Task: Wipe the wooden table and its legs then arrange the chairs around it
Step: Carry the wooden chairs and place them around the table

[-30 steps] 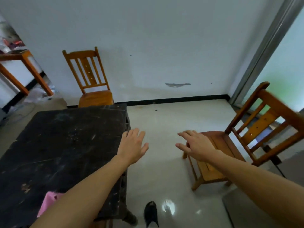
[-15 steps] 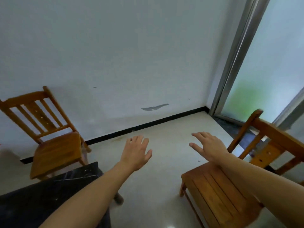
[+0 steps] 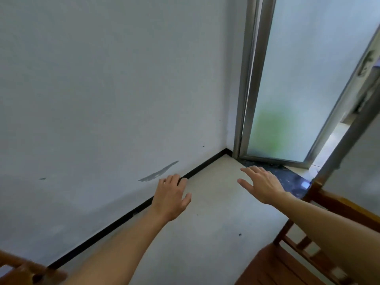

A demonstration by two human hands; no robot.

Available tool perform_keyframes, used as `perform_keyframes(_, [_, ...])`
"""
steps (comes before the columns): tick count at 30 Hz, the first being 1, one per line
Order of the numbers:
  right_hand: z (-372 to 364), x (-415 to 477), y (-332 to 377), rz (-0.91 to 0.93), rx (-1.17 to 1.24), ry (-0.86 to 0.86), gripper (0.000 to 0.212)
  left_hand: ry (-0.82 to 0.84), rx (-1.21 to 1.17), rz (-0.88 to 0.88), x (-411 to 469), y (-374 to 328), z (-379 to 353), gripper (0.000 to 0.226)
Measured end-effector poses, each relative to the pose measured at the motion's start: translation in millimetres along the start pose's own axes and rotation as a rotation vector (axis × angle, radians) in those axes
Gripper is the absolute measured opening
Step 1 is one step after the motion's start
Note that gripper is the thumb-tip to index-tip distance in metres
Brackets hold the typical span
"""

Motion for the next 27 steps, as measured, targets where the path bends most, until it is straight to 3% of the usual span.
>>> perform_keyframes(7, [-14,88,-43,-0.207,-0.021,-0.105,0.057,0.027,-0.077,-0.195,135,43,-71,0.043])
perform_keyframes(14, [-19,118,-110,-0.678,-0.05,-0.234,0.049,0.074,-0.14,-0.519,291,55,-132,0.044])
perform_keyframes(21, [10,56,-152,-1.086,-0.195,-0.262,0.044,0.051,-0.285,-0.834,387,-49,-151,0.05])
perform_keyframes(27, [-3,0,-184,-1.311,-0.088,-0.201,0.047,0.056,-0.343,-1.134,412,-172,-160,0.048])
Point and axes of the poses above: each hand's wrist, its own x-axis towards the middle knuckle, its own z-axis out of the back of the hand, y = z × x, the point moved 4 cm from there along x, towards the middle knuckle, and after that the axes turned 5 degrees about -y, right-handed, at the moved point
